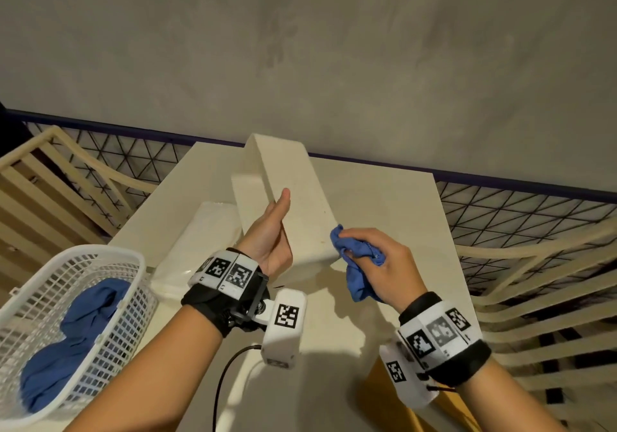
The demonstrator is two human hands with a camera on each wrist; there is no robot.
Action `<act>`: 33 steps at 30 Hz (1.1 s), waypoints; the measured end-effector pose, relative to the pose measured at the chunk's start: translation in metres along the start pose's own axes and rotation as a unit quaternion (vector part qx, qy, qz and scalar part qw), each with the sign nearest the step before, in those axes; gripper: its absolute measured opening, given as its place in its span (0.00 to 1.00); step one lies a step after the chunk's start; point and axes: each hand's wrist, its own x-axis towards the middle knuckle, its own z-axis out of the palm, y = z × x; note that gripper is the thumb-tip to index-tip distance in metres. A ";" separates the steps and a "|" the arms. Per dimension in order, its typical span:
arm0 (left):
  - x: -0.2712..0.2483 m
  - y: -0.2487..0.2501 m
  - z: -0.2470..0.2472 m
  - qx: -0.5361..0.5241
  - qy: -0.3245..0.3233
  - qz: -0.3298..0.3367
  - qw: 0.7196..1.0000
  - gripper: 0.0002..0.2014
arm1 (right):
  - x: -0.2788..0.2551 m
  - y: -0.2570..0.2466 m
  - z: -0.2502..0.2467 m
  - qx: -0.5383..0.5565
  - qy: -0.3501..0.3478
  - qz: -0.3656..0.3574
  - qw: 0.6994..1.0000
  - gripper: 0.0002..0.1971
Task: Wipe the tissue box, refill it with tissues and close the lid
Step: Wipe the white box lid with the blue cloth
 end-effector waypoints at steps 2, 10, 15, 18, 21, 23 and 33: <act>0.000 -0.001 0.003 0.038 -0.028 -0.008 0.999 0.31 | -0.005 0.004 0.007 -0.063 -0.001 -0.045 0.997 0.17; 0.002 -0.012 0.011 0.067 0.004 -0.032 0.997 0.27 | -0.006 -0.027 0.034 -0.157 -0.078 -0.235 0.956 0.20; -0.002 -0.008 0.011 0.120 0.029 -0.060 0.991 0.39 | 0.030 -0.022 0.012 -0.161 -0.035 -0.207 0.964 0.19; 0.017 -0.015 -0.007 0.114 0.025 -0.038 0.992 0.55 | 0.024 -0.024 0.011 -0.139 0.036 -0.202 0.969 0.21; 0.016 -0.017 -0.008 0.086 0.046 -0.049 0.994 0.57 | 0.002 -0.030 0.030 -0.175 -0.062 -0.261 0.947 0.20; 0.010 -0.017 -0.005 0.099 0.044 -0.058 0.992 0.53 | 0.008 -0.033 0.026 -0.190 -0.107 -0.276 0.936 0.18; 0.006 -0.012 -0.006 0.130 0.015 -0.055 0.990 0.25 | 0.015 -0.032 0.029 -0.185 -0.113 -0.254 0.942 0.16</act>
